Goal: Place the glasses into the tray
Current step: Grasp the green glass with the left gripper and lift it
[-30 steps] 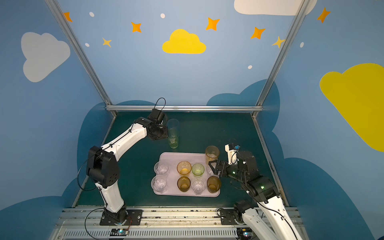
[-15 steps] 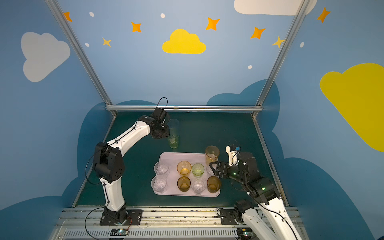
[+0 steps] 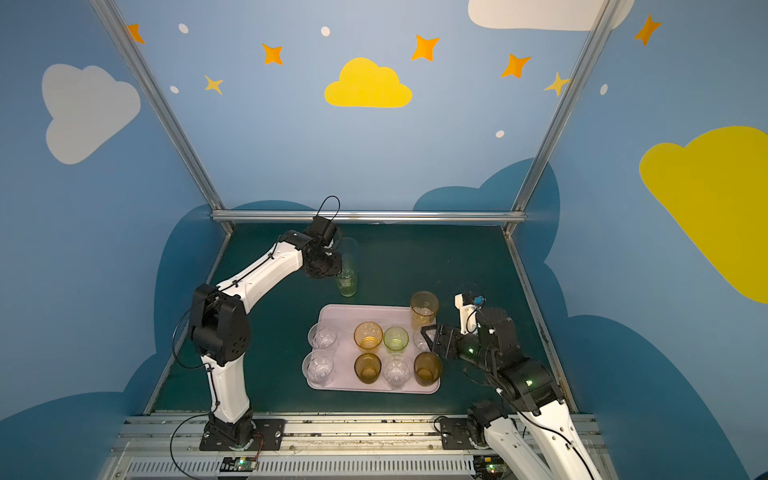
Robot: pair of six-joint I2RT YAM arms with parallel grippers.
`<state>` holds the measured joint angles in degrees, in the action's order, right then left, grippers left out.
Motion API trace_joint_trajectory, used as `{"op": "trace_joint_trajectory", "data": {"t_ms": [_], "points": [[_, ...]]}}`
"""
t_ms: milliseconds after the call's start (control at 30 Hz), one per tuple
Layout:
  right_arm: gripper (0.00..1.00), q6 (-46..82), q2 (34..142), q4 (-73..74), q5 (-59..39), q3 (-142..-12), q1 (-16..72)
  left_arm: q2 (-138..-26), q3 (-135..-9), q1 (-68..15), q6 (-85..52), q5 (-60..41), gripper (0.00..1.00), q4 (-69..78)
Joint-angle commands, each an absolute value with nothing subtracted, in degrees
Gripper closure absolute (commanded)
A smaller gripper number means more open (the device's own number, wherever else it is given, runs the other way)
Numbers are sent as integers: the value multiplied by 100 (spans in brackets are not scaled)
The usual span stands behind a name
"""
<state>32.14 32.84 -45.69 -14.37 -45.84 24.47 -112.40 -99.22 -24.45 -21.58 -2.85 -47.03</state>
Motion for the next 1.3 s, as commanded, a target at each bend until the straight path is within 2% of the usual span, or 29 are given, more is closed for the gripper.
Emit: {"op": "trace_joint_trajectory", "data": {"t_ms": [0, 100, 233, 467, 967, 1267], "points": [[14, 3226, 3195, -4699, -1380, -4530, 2426, -11166, -9915, -2484, -2092, -204, 82, -4850], [14, 3239, 3173, -4701, -1380, -4537, 2421, -11136, -9905, -2497, -2092, -213, 86, -4877], [14, 3252, 3147, -4702, -1375, -4544, 2426, -11020, -9804, -2519, -2072, -177, 86, -4845], [14, 3340, 3076, -4707, -1415, -4502, 2421, -10736, -9603, -2549, -2083, -132, 96, -4805], [14, 3498, 3041, -4711, -1487, -4474, 2425, -10090, -9355, -2670, -2227, -79, 96, -4851], [14, 3498, 2978, -4796, -1479, -4581, 2420, -9516, -9216, -3041, -2470, 0, 96, -4845]]}}
